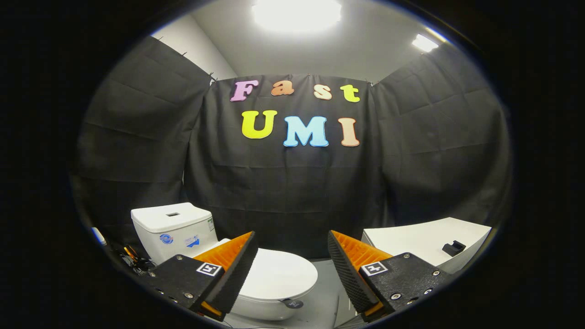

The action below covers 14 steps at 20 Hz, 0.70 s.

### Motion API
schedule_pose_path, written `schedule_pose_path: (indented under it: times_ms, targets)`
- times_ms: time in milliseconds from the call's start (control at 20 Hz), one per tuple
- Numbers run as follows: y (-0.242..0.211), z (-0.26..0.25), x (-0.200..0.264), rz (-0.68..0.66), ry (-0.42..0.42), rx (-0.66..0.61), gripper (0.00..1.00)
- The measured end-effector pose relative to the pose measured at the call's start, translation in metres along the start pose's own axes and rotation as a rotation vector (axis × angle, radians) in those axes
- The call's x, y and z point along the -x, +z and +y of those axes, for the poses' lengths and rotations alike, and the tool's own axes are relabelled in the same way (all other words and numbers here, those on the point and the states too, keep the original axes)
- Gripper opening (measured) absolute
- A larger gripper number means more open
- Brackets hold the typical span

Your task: Open the toilet lid.

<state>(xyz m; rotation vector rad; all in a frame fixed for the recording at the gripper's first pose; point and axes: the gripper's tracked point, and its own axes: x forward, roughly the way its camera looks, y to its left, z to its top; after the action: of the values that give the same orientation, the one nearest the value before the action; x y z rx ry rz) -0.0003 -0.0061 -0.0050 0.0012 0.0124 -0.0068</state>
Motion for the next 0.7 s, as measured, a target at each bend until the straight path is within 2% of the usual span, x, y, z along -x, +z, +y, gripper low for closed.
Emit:
schedule_pose_path:
  times_ms: [500,700]
  targets:
    - [-0.009,0.004,-0.003,0.012,0.011,-0.009,0.95]
    - [-0.013,0.005,-0.01,0.005,0.02,-0.094,0.95]
